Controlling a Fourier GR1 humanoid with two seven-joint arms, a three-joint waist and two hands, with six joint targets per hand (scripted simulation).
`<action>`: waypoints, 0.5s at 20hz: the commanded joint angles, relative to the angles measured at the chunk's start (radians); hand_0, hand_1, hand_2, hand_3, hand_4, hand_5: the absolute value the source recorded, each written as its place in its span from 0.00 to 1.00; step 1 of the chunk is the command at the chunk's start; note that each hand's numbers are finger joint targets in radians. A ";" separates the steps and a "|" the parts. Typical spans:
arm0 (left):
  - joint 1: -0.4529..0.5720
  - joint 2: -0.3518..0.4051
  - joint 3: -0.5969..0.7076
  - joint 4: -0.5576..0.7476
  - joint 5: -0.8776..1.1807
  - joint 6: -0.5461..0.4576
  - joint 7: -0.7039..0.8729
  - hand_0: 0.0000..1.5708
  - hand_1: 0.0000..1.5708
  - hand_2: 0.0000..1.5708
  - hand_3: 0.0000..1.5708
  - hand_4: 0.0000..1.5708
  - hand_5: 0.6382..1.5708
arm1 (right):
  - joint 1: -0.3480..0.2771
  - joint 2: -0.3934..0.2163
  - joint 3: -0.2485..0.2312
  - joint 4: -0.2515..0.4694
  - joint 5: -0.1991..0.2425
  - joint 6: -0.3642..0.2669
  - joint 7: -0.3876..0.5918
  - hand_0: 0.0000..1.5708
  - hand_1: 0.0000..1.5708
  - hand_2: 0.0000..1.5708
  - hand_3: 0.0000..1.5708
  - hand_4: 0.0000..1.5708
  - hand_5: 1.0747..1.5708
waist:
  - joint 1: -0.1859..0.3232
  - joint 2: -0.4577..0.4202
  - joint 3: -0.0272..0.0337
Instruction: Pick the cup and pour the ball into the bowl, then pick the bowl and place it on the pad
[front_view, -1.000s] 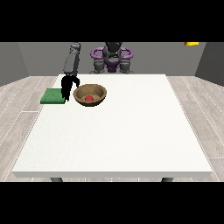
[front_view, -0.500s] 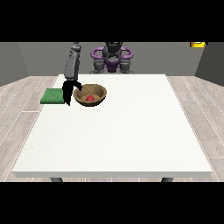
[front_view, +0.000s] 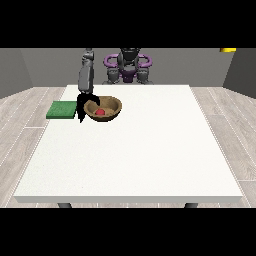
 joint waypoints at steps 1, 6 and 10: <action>0.015 0.021 0.014 -0.030 0.029 -0.009 0.003 0.00 0.00 0.00 0.00 0.65 0.97 | -0.031 0.024 0.001 0.059 0.000 -0.022 -0.032 0.00 0.00 0.00 0.00 0.30 0.95 | 0.013 0.028 0.0123; -0.027 0.066 0.052 -0.015 0.077 -0.036 0.027 0.00 0.00 0.00 0.00 0.65 0.96 | 0.087 -0.069 -0.011 0.119 0.048 -0.141 0.084 1.00 1.00 1.00 0.50 0.54 0.83 | 0.031 0.075 0.0114; -0.029 0.070 0.059 -0.008 0.096 -0.053 0.016 0.00 0.00 0.00 0.00 0.68 0.95 | 0.091 -0.118 -0.003 0.088 0.077 -0.219 0.092 1.00 1.00 1.00 1.00 0.58 0.85 | 0.046 0.096 0.0094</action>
